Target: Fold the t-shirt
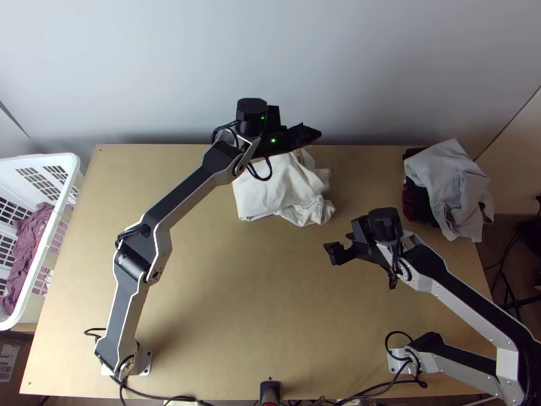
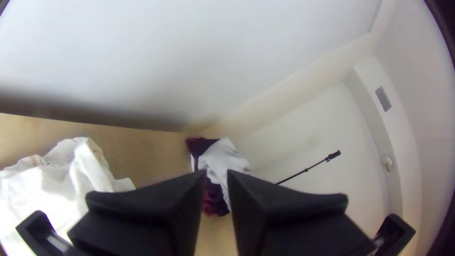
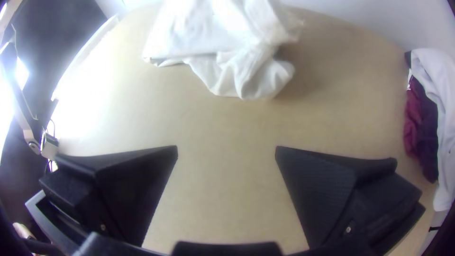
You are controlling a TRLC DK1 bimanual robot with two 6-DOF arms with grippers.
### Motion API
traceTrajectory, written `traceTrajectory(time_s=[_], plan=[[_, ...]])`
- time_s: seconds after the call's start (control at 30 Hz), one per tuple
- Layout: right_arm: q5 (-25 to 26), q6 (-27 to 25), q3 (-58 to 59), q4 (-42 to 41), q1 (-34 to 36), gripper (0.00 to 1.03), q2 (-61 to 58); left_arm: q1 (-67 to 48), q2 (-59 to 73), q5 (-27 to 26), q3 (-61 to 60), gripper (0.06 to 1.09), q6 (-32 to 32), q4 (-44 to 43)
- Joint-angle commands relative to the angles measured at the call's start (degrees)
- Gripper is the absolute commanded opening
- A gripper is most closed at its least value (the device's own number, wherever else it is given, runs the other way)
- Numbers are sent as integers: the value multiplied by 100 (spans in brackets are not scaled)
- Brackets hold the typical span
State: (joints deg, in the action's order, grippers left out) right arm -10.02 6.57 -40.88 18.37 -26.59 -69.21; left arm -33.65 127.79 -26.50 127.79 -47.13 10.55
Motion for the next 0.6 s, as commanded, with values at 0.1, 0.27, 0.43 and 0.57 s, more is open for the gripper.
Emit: traceTrajectory(time_s=[0.1,0.27,0.43,0.57], plan=[[0,-121,89,-35,92,96,-14,157,-8,-4,-8,9,389,273],[0,-138,89,-44,92,96,-75,526,-254,-4,-175,9,1031,1301],[0,-165,89,-114,92,96,-163,869,-448,49,-878,9,1804,2215],[0,-138,54,-158,40,96,-260,983,-623,119,-1555,9,1866,1907]])
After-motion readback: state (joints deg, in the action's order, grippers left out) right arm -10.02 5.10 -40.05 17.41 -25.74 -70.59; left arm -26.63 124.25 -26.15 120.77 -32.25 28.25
